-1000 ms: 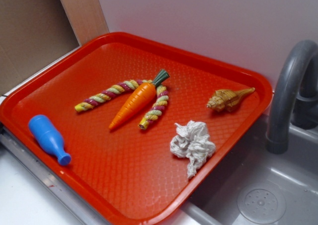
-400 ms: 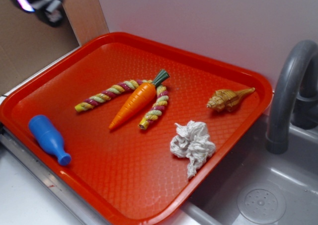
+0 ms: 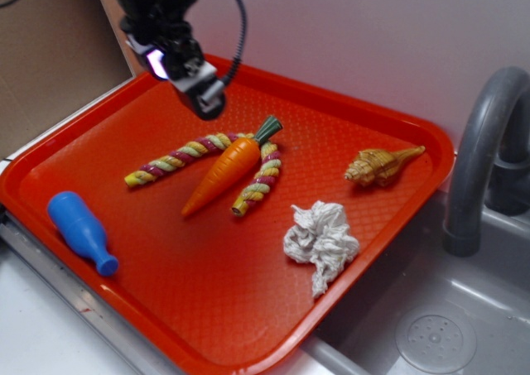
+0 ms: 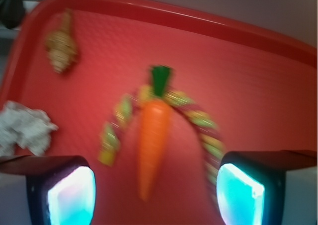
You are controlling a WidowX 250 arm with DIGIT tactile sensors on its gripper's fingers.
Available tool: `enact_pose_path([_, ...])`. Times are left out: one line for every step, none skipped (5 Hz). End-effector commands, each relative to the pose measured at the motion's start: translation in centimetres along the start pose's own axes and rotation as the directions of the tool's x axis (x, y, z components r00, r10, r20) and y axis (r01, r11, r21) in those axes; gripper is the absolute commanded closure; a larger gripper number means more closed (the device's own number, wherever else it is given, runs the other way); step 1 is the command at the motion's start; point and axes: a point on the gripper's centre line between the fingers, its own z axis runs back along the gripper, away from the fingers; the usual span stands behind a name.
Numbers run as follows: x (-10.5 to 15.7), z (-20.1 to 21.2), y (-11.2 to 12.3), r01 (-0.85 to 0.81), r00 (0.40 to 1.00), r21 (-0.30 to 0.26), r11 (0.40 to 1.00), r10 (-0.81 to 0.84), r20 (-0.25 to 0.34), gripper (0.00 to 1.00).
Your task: Grab the shell.
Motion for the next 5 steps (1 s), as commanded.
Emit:
enact_pose_path([5.3,-2.4,-6.0,0.005,0.999,-0.016,1.000,-0.004,0.034,0.00])
enact_pose_path([8.0,-5.7,-7.2,0.021,1.000,0.013,1.000,-0.021,0.004,0.00])
enact_pose_path([9.4,-8.1,-8.2,0.054,0.998,0.043,0.998,-0.053,-0.038,0.00])
enact_pose_path([9.8,-9.6,-8.9,0.101,0.994,-0.001,0.995,-0.101,-0.046,0.00])
enact_pose_path([9.6,-10.3,-9.5,0.122,0.991,0.007,0.992,-0.122,-0.056,0.80])
